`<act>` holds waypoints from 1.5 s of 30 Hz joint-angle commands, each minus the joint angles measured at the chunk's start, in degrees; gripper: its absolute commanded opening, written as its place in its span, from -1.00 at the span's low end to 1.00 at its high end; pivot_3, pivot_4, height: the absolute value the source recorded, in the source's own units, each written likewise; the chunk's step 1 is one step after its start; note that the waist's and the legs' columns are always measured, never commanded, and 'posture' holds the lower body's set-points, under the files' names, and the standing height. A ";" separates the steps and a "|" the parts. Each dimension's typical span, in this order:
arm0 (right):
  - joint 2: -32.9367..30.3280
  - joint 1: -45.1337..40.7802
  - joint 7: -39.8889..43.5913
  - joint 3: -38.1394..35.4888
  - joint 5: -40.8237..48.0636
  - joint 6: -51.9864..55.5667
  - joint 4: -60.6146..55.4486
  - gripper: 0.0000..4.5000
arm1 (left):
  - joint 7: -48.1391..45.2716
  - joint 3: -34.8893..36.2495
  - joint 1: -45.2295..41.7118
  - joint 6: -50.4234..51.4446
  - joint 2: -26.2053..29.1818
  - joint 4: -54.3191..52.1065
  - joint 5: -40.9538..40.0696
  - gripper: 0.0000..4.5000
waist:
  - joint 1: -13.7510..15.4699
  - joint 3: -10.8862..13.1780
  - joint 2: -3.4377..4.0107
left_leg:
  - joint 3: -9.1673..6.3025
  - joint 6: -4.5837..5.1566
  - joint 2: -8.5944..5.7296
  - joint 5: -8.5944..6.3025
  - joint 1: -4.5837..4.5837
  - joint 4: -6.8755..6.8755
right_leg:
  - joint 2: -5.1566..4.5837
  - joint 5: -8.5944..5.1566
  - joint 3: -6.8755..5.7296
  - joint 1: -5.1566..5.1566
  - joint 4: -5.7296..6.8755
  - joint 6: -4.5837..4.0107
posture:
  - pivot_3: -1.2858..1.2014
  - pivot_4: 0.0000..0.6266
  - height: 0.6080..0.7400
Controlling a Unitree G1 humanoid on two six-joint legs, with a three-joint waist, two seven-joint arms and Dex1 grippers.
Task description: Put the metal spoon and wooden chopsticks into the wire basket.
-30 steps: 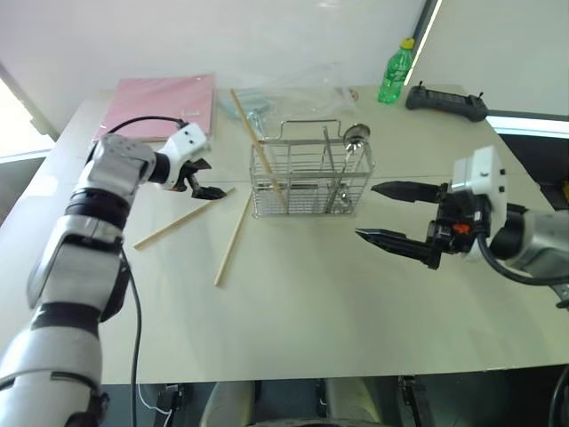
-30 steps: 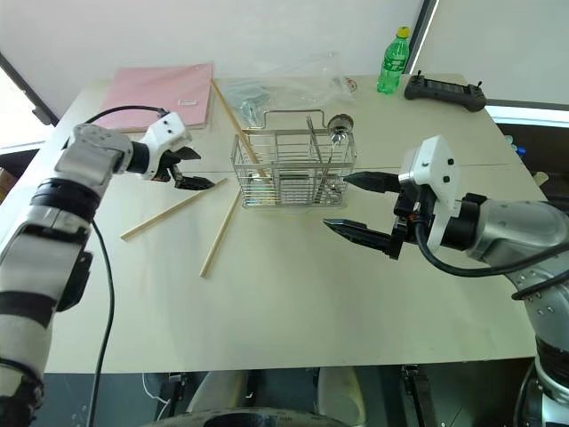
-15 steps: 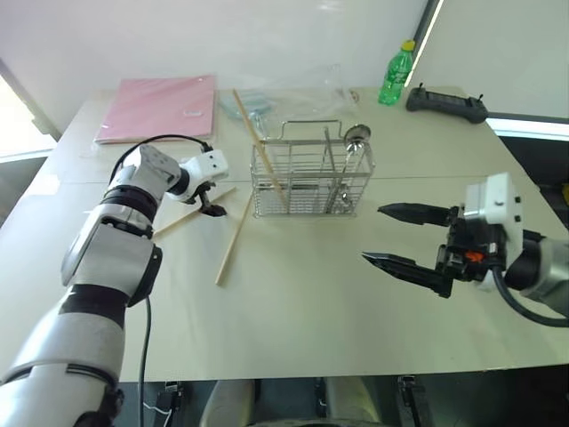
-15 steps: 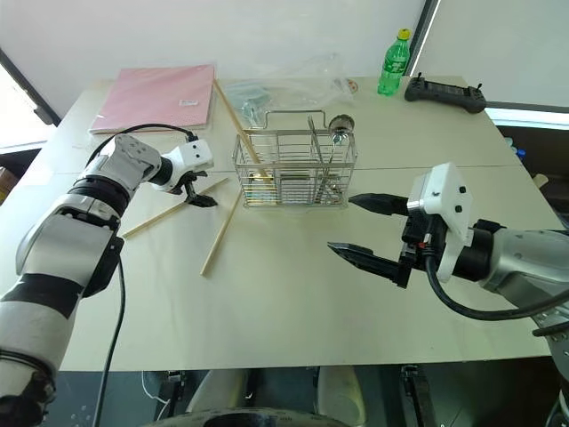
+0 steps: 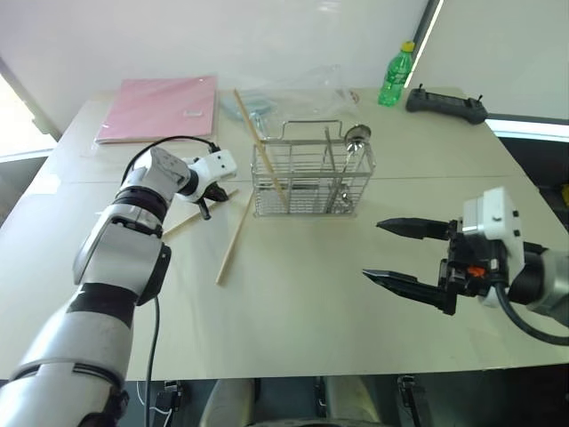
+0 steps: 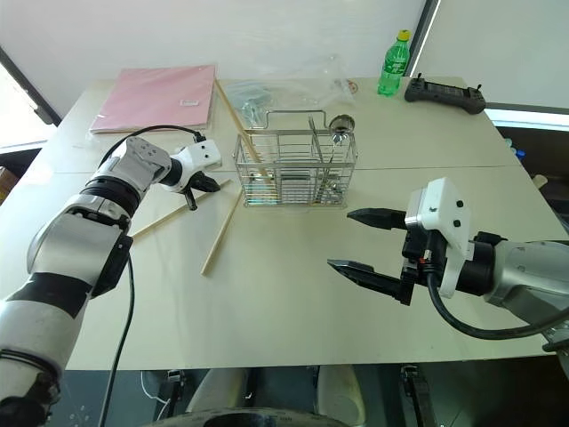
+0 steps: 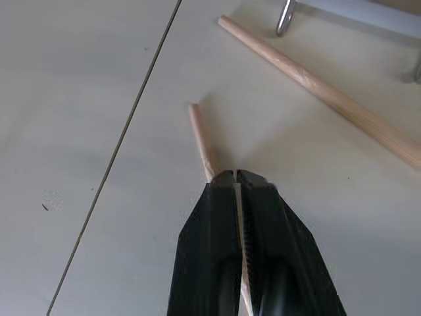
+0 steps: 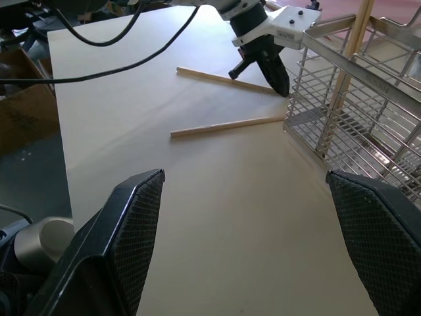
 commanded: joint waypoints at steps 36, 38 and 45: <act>3.10 -1.11 -6.87 3.14 0.44 -3.87 -1.88 0.80 | 5.89 5.88 -1.02 4.62 -1.17 -0.52 1.24 0.20 | -0.02 -0.01 -0.08 | 0.01 0.01 -0.02 -0.01 0.01 0.21 | 0.00 0.11 0.00 0.08 0.08 -0.01 | 0.03 -0.52 0.82; 3.05 -1.00 -7.59 2.81 0.80 -3.90 -2.06 0.80 | 6.93 5.53 -0.93 4.72 -1.85 -0.26 1.86 0.20 | -0.01 -0.01 -0.08 | 0.00 0.01 -0.02 -0.01 0.01 0.23 | 0.00 0.11 0.00 0.07 0.09 -0.01 | 0.03 -0.52 0.82; 2.50 -0.18 -8.95 1.13 1.62 -4.10 -2.18 0.80 | 8.95 5.54 -0.01 5.59 -2.85 0.35 3.05 0.20 | 0.00 -0.02 -0.08 | 0.00 0.01 -0.02 -0.01 0.04 0.26 | 0.00 0.11 0.00 0.12 0.10 -0.01 | 0.03 -0.52 0.82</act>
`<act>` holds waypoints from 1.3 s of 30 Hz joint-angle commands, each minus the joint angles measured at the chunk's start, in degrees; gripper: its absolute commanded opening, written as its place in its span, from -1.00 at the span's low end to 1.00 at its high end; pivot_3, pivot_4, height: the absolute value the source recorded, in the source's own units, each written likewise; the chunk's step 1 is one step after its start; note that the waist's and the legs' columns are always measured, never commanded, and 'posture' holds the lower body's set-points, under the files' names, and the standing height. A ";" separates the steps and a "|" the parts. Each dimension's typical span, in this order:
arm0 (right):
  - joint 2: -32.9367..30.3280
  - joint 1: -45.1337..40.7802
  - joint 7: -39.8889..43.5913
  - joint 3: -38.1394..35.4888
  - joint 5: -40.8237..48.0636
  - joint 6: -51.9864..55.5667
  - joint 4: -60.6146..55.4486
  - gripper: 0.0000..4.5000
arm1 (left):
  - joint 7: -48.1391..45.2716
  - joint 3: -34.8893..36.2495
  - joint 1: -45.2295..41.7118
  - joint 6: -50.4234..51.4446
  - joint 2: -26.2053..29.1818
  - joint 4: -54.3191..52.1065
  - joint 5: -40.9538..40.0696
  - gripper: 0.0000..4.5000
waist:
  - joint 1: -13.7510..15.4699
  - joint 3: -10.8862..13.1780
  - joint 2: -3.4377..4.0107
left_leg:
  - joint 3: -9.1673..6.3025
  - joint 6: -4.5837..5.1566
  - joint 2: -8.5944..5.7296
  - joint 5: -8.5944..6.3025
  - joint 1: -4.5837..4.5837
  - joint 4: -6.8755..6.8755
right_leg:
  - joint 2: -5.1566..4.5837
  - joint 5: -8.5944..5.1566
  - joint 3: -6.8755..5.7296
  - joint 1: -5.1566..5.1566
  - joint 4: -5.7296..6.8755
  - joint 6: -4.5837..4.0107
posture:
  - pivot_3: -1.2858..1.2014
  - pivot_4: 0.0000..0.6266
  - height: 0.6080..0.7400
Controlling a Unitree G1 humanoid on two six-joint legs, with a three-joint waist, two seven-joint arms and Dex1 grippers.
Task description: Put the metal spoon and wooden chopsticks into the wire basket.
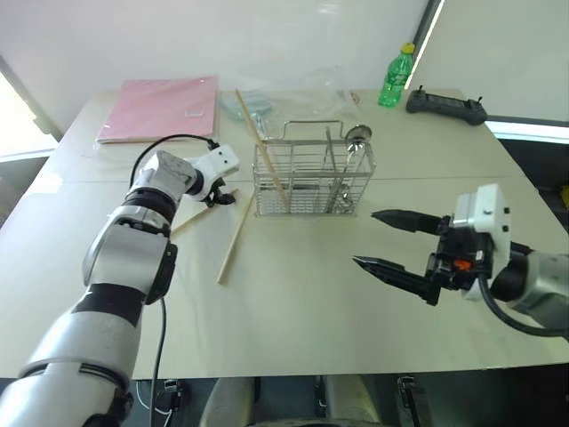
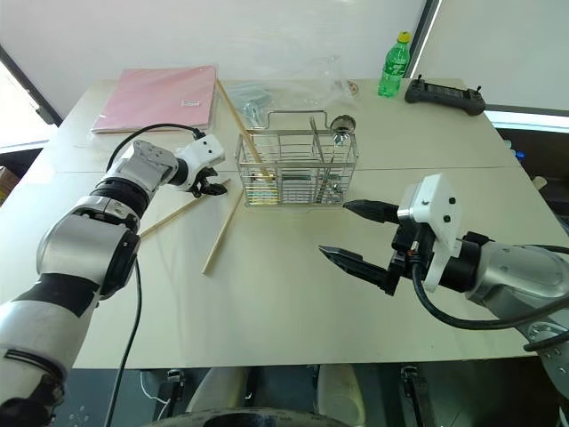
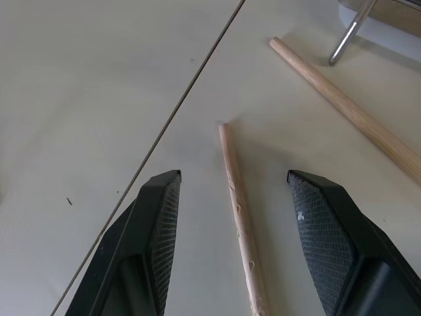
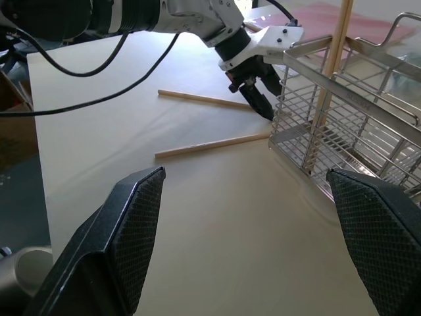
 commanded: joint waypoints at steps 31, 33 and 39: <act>-0.98 -0.15 2.32 -0.68 -2.66 -1.85 -0.15 0.80 | 11.57 28.31 -8.76 -0.95 5.42 -7.17 -25.69 -0.95 | 0.04 0.04 -0.09 | -0.06 -0.01 0.00 0.00 -0.06 0.07 | -0.03 0.05 -0.03 0.00 -0.02 0.07 | 0.03 -0.52 0.82; -0.81 0.41 2.40 -0.82 -2.57 -1.89 -0.26 0.80 | 13.76 32.30 -10.33 -1.97 5.68 -9.98 -29.86 -0.95 | -0.01 0.03 -0.07 | -0.03 -0.01 -0.02 0.00 -0.05 0.07 | -0.04 0.06 -0.02 0.01 -0.05 0.09 | 0.03 -0.52 0.82; -0.40 0.90 1.96 -0.59 -2.41 -2.05 -0.23 0.80 | 18.31 38.63 -14.05 1.64 3.19 -18.63 -39.16 -0.95 | -0.10 0.02 -0.05 | -0.02 -0.02 0.00 0.00 0.02 0.07 | -0.03 0.06 -0.02 0.01 0.02 0.09 | 0.03 -0.52 0.82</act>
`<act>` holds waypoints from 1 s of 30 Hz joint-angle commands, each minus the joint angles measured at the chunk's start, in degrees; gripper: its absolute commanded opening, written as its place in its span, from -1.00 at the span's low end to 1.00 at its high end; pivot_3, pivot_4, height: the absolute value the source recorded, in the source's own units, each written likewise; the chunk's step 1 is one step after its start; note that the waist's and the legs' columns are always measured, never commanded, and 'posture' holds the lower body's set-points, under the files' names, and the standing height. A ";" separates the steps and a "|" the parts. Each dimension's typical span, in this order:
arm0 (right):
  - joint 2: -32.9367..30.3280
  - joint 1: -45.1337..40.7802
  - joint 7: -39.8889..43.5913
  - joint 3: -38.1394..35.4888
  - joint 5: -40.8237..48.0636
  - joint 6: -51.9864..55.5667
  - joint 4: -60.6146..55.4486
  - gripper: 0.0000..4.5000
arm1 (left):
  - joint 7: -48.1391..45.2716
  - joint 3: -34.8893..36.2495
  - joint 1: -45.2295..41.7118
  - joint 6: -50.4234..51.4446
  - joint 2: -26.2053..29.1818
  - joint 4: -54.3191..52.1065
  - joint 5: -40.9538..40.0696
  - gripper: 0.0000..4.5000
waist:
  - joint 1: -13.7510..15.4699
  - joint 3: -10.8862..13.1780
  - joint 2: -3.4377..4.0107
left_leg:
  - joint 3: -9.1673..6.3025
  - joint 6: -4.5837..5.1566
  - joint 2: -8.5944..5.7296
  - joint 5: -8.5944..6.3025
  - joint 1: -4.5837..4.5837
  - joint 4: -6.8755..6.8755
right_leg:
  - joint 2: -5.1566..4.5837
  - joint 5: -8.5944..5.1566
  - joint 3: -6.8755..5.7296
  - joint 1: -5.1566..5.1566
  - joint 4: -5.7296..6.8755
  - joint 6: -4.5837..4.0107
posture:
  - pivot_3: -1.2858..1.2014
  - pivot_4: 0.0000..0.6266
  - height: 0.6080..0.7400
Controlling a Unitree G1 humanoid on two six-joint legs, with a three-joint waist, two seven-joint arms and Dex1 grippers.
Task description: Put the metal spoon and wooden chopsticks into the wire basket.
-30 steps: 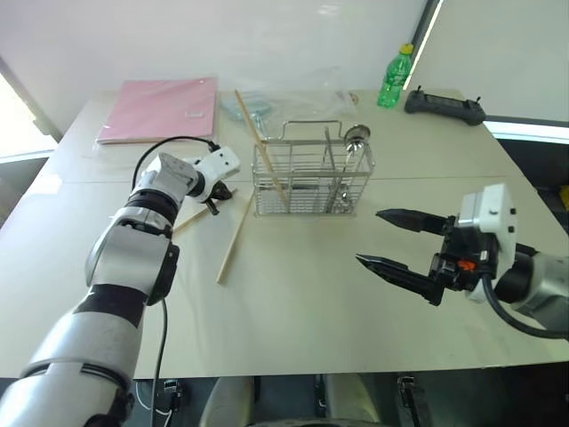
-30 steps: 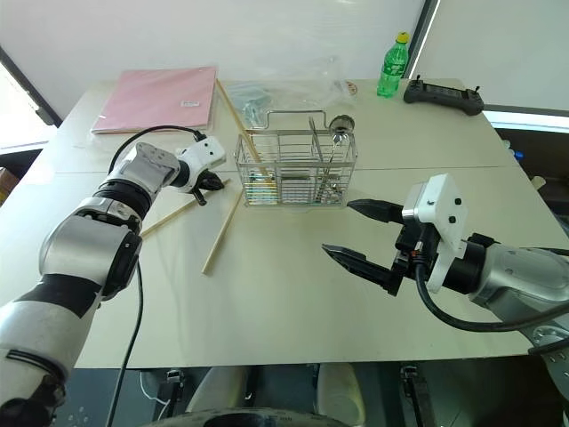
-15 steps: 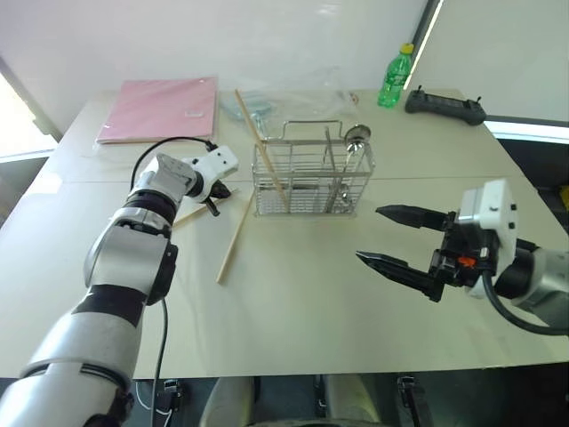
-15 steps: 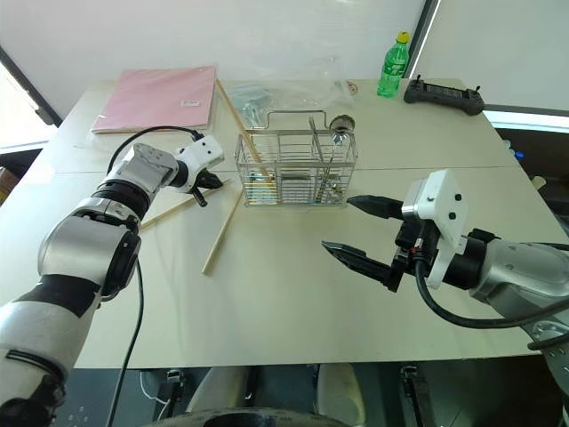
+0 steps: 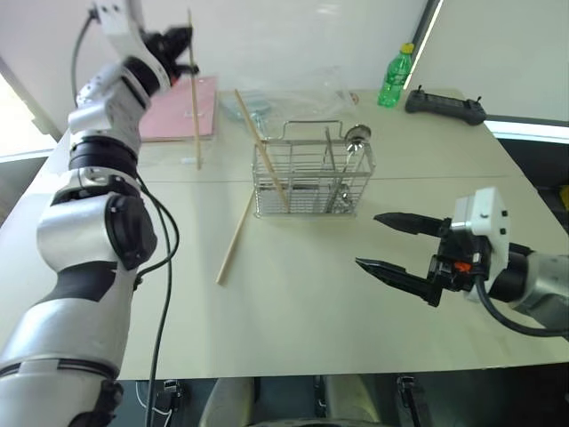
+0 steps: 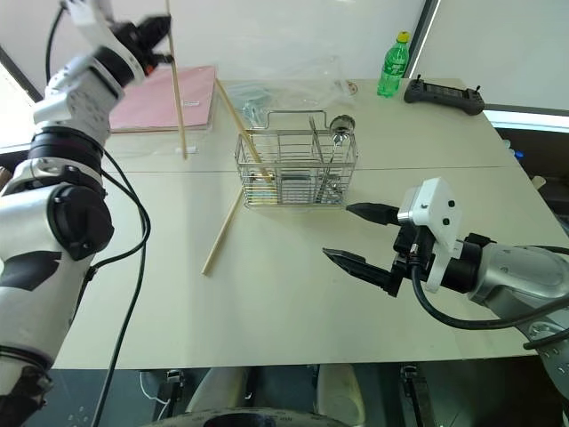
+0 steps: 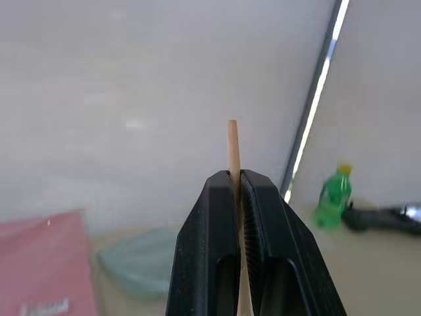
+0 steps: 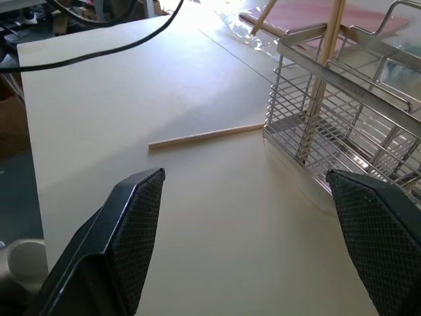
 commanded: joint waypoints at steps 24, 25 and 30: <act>0.60 0.95 -2.87 -2.33 1.81 -1.29 -1.72 0.80 | 6.23 -10.30 18.19 16.11 -18.20 -46.31 -12.37 -0.67 | 0.21 -0.05 0.08 | 0.02 -0.02 -0.02 0.02 0.05 0.15 | 0.02 0.13 0.06 0.19 -0.13 -0.02 | 0.03 -0.52 0.82; 0.57 1.06 -2.90 -2.37 1.86 -1.36 -1.76 0.80 | 6.20 -10.54 18.56 16.20 -18.50 -46.79 -12.56 -0.50 | 0.22 -0.05 0.08 | 0.02 -0.02 -0.02 0.02 0.04 0.14 | 0.03 0.13 0.06 0.19 -0.14 -0.02 | 0.03 -0.52 0.82; 0.33 1.03 -3.02 -2.37 2.20 -1.39 -1.68 0.80 | 5.80 -11.30 18.82 16.83 -18.37 -48.72 -13.21 0.72 | 0.21 -0.05 0.08 | 0.02 -0.01 -0.03 0.01 0.00 0.10 | 0.02 0.12 0.06 0.17 -0.20 -0.02 | 0.03 -0.52 0.82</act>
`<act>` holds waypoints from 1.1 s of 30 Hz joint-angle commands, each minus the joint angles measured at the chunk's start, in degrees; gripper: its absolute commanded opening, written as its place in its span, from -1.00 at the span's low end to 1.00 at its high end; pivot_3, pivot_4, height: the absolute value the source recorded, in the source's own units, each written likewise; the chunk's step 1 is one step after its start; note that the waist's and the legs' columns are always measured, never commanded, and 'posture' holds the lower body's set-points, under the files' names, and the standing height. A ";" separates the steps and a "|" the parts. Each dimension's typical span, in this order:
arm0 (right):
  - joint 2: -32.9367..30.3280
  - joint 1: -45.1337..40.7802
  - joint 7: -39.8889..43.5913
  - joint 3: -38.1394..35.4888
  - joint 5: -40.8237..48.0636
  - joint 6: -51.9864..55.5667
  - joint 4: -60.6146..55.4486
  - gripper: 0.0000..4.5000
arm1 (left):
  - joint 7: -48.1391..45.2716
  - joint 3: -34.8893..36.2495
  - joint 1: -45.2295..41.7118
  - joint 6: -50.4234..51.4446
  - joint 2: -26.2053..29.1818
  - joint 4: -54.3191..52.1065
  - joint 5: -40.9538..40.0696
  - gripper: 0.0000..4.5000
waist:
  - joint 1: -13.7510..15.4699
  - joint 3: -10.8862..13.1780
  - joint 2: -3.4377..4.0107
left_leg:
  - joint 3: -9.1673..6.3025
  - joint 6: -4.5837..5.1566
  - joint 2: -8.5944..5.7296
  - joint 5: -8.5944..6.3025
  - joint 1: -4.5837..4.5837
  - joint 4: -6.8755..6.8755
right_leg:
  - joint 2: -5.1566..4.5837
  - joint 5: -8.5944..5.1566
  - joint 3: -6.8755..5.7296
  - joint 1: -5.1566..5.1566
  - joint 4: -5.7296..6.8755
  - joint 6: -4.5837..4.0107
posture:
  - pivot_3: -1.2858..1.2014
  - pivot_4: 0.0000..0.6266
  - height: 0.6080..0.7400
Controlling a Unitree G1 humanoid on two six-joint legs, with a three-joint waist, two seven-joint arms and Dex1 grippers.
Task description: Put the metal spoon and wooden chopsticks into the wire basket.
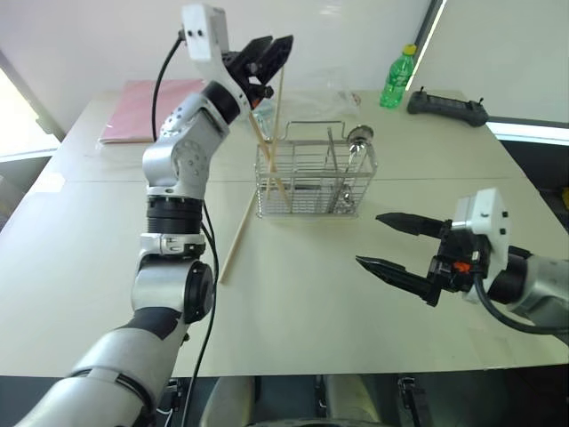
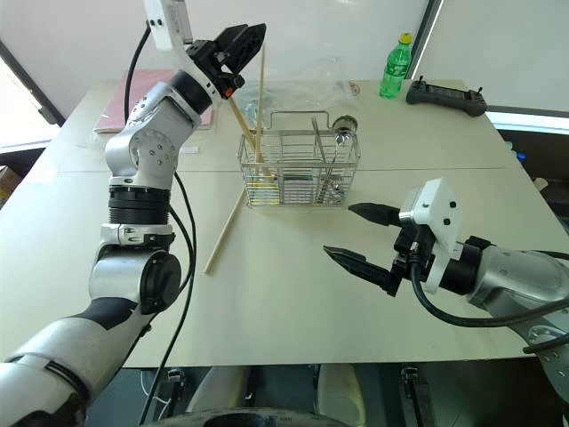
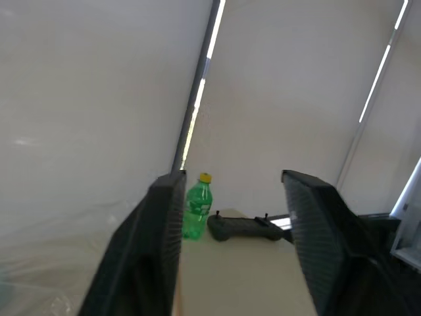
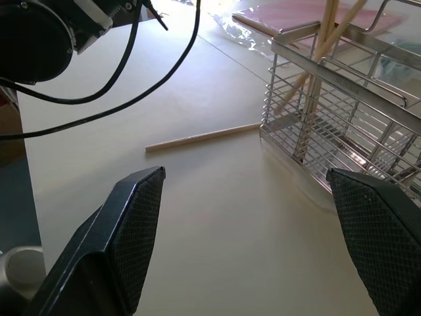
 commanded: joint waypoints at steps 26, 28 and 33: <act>0.60 2.68 2.49 -1.92 -0.79 -1.83 -1.59 0.80 | -12.10 -3.67 -11.29 23.49 26.84 8.06 -0.48 0.97 | -0.60 0.01 0.03 | -0.01 0.00 0.04 0.00 0.04 -0.12 | 0.04 -0.02 0.00 -0.10 0.05 -0.03 | 0.03 -0.52 0.82; 1.00 3.68 2.42 -2.27 -0.88 -2.03 -2.02 0.80 | -13.30 -6.36 -12.89 26.59 30.34 13.84 2.27 0.97 | -1.05 0.00 0.03 | -0.02 0.01 0.08 0.00 0.02 -0.15 | 0.13 -0.02 0.00 -0.17 0.08 -0.03 | 0.03 -0.52 0.82; 2.24 5.36 2.55 -1.84 -1.97 -2.84 -2.38 0.80 | -18.79 -18.04 -13.51 29.49 34.71 19.87 11.54 0.97 | -0.82 0.03 -0.02 | -0.05 0.01 0.04 0.00 0.00 -0.09 | 0.06 -0.14 0.00 -0.09 0.06 0.17 | 0.03 -0.52 0.82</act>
